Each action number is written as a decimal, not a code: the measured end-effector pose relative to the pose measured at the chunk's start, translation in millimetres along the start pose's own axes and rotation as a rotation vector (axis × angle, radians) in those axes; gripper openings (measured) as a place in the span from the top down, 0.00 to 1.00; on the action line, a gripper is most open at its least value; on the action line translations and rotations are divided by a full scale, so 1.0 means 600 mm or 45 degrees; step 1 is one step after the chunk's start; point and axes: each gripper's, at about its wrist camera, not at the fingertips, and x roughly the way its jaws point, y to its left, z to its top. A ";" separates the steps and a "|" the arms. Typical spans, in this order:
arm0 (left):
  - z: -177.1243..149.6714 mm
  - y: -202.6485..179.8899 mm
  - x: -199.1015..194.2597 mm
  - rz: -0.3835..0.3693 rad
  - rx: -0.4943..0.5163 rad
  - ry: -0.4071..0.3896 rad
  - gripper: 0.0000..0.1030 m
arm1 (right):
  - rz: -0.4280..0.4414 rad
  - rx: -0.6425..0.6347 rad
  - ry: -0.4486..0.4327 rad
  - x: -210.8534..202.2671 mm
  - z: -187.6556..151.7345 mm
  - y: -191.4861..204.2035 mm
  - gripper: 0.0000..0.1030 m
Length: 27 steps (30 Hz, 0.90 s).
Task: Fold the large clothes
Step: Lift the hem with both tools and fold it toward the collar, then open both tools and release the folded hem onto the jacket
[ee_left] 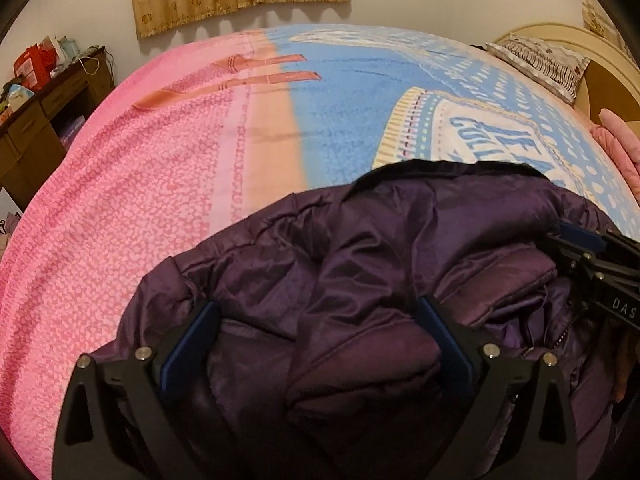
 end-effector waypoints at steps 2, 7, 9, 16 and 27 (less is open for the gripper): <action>0.001 0.001 0.002 -0.003 -0.002 0.005 0.00 | -0.001 0.001 -0.001 0.000 0.000 0.000 0.55; 0.001 -0.002 0.004 0.013 0.009 0.008 0.00 | -0.013 -0.006 -0.001 0.002 -0.001 0.003 0.55; 0.002 -0.001 0.004 0.009 0.007 0.009 0.00 | -0.013 -0.007 0.000 0.002 -0.001 0.003 0.55; 0.002 0.000 0.004 -0.002 0.003 0.008 0.00 | -0.017 -0.008 -0.002 0.002 -0.001 0.003 0.55; 0.034 0.001 -0.056 0.048 -0.088 0.019 0.07 | 0.018 -0.069 0.091 -0.025 0.026 0.006 0.40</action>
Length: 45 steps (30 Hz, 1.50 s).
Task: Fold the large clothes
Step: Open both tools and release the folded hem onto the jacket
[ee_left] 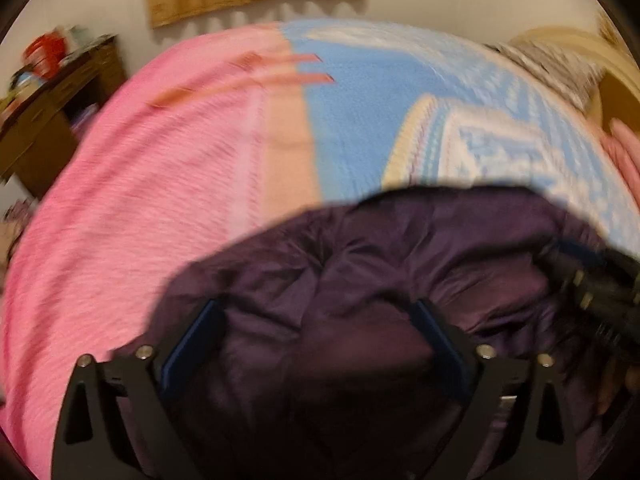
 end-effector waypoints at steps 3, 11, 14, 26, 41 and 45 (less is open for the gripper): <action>-0.003 -0.005 -0.109 -0.092 0.014 -0.158 0.04 | 0.094 0.116 -0.157 -0.104 -0.003 -0.021 0.27; -0.172 0.044 -0.313 -0.148 0.005 -0.381 0.00 | 0.278 0.071 -0.206 -0.304 -0.144 -0.020 0.23; -0.246 0.059 -0.345 -0.131 0.015 -0.393 0.00 | 0.317 0.018 -0.176 -0.352 -0.234 -0.011 0.23; -0.506 0.111 -0.370 -0.140 -0.015 -0.281 0.00 | 0.324 0.184 -0.102 -0.464 -0.559 -0.063 0.21; -0.604 0.133 -0.315 -0.229 -0.198 -0.171 0.06 | 0.456 0.357 -0.085 -0.432 -0.698 -0.060 0.21; -0.620 0.129 -0.307 -0.288 -0.199 -0.160 0.16 | 0.459 0.314 -0.079 -0.426 -0.699 -0.042 0.26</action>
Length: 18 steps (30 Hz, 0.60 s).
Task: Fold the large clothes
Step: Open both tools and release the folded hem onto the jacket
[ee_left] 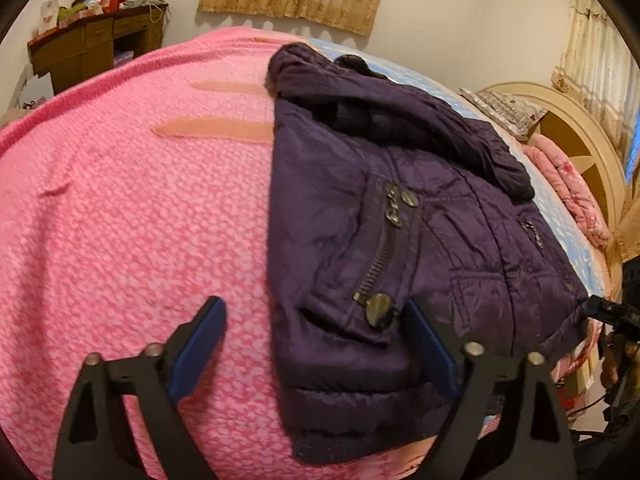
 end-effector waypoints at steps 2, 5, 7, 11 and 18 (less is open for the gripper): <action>-0.005 -0.002 0.004 -0.026 -0.015 -0.001 0.17 | 0.009 0.017 -0.016 0.001 -0.005 -0.004 0.26; -0.006 -0.009 0.004 -0.012 0.015 -0.005 0.18 | 0.040 0.055 -0.030 0.002 -0.009 -0.018 0.30; -0.006 -0.009 0.005 -0.015 0.009 -0.004 0.18 | 0.024 0.045 -0.049 0.000 -0.016 -0.021 0.37; -0.009 -0.016 0.008 0.020 0.033 -0.004 0.18 | -0.003 0.014 -0.104 -0.007 -0.023 -0.016 0.48; -0.014 -0.010 0.002 0.058 0.009 0.015 0.15 | 0.023 0.007 -0.154 -0.008 -0.030 -0.022 0.49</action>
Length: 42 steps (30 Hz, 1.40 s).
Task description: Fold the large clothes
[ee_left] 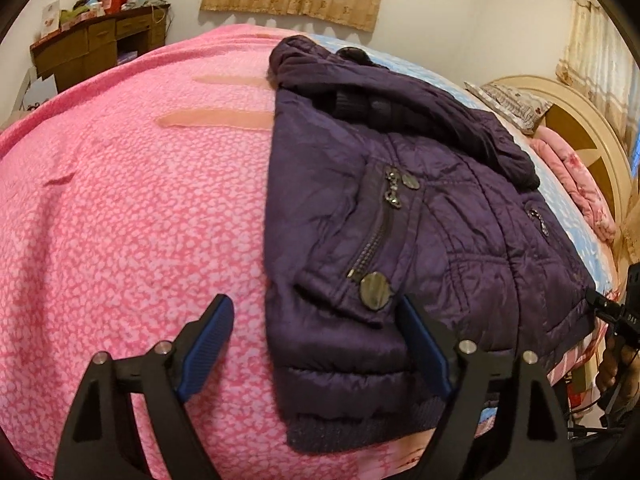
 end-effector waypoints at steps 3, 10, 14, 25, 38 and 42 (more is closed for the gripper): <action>-0.004 0.000 0.001 0.011 0.006 -0.005 0.16 | -0.016 -0.022 -0.021 0.002 -0.005 0.004 0.47; -0.006 -0.014 0.004 0.002 0.033 -0.003 0.20 | 0.003 -0.041 -0.046 0.004 -0.011 0.012 0.53; -0.005 -0.014 0.009 -0.006 0.035 -0.005 0.20 | 0.026 -0.031 -0.044 0.008 -0.013 0.006 0.53; -0.001 -0.019 -0.010 -0.032 0.061 -0.005 0.58 | 0.120 0.053 -0.024 -0.005 -0.003 0.002 0.65; -0.007 -0.006 0.001 -0.047 -0.030 -0.002 0.47 | 0.122 0.064 -0.021 0.007 -0.010 -0.001 0.59; -0.005 -0.013 -0.020 -0.103 0.046 -0.029 0.71 | 0.177 0.088 -0.006 -0.003 -0.005 -0.004 0.68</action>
